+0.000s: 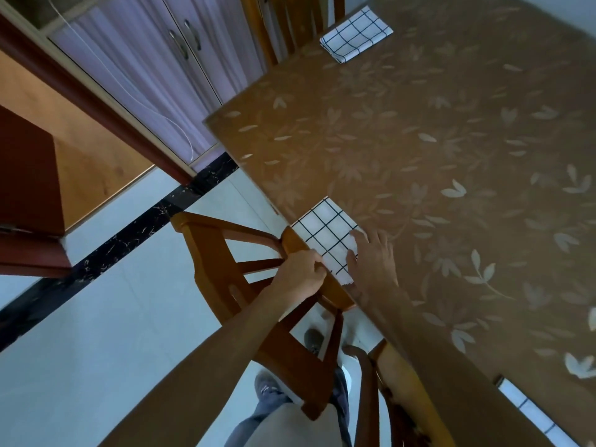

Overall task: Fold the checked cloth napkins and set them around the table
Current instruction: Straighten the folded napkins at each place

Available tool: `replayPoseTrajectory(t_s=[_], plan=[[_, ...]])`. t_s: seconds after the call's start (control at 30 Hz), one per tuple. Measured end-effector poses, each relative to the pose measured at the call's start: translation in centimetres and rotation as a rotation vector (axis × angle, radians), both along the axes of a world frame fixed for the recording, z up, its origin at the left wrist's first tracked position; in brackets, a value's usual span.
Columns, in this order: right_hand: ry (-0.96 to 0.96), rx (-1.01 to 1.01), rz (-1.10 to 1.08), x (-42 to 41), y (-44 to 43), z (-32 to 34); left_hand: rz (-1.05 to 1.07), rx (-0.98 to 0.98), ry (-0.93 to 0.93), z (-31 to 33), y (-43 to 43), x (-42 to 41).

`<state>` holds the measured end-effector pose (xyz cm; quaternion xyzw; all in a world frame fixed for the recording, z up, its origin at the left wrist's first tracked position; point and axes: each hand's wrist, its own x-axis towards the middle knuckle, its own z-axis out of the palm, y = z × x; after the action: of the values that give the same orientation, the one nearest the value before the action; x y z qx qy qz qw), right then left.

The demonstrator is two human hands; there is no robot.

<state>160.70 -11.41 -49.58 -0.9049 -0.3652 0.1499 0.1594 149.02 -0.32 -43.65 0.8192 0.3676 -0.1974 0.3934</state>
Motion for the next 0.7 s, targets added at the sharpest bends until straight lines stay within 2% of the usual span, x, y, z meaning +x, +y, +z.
replayPoseTrajectory(t_s=[0.13, 0.3, 0.47, 0.7], plan=[[-0.014, 0.033, 0.021, -0.6, 1.6, 1.8, -0.025, 0.042, -0.036, 1.4, 2.6, -0.4], [0.042, -0.058, 0.085, -1.6, 5.5, 4.8, -0.077, 0.122, -0.089, 3.3, 7.3, -1.9], [0.048, -0.196, 0.046, -3.8, 11.2, 8.1, -0.166, 0.233, -0.114, 5.6, 14.2, -4.0], [0.064, -0.218, -0.091, -9.1, 20.4, 12.4, -0.325, 0.270, -0.066, 8.7, 26.5, -9.1]])
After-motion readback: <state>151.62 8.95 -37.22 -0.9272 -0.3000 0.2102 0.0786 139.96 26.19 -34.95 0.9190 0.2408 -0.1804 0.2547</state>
